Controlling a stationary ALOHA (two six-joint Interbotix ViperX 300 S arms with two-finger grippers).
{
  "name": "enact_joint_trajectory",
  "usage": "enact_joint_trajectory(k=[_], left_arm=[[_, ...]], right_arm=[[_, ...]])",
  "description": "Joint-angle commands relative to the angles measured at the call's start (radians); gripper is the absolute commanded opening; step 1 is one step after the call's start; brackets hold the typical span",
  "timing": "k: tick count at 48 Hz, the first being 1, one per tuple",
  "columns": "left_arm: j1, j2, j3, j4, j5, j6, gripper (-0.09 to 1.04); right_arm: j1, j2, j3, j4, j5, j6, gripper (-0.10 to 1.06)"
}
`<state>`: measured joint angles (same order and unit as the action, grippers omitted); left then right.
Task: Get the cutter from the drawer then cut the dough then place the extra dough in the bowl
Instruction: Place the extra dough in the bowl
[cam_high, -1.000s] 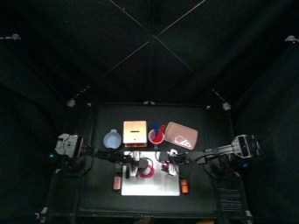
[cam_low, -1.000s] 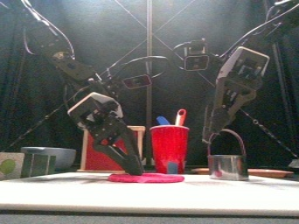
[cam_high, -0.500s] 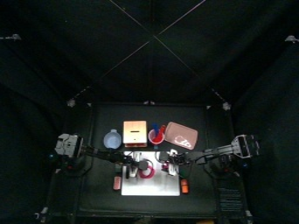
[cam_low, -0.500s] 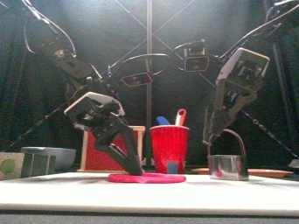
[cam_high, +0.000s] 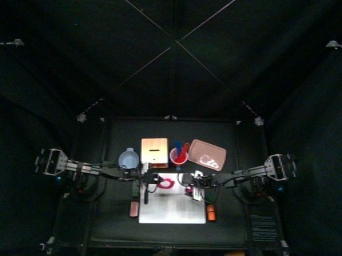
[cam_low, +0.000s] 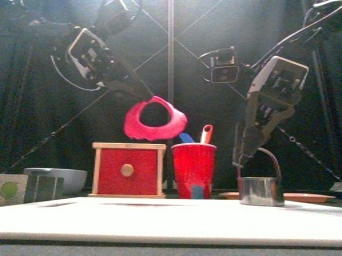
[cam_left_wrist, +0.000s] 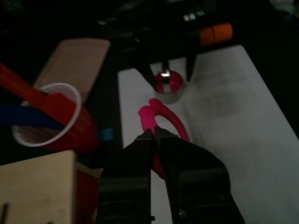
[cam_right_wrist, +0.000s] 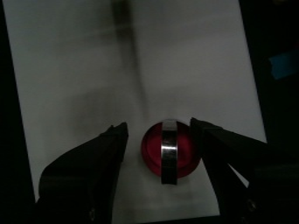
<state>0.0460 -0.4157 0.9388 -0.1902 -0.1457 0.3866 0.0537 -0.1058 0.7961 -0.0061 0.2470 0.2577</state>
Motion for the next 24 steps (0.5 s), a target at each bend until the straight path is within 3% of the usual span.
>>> enact_joint_trajectory(k=[1, 13, 24], left_arm=[[0.04, -0.141, 0.048, 0.005, -0.023, 0.002, 0.46], [0.17, -0.454, 0.16, 0.003, 0.072, 0.002, 0.46], [0.348, -0.531, 0.201, 0.009, 0.29, 0.002, 0.46]], right_arm=[[0.0, -0.009, -0.008, 0.002, -0.003, 0.002, 0.91], [-0.003, 0.009, -0.009, 0.002, -0.003, 0.002, 0.91], [0.0, 0.011, -0.006, 0.002, -0.003, 0.002, 0.91]])
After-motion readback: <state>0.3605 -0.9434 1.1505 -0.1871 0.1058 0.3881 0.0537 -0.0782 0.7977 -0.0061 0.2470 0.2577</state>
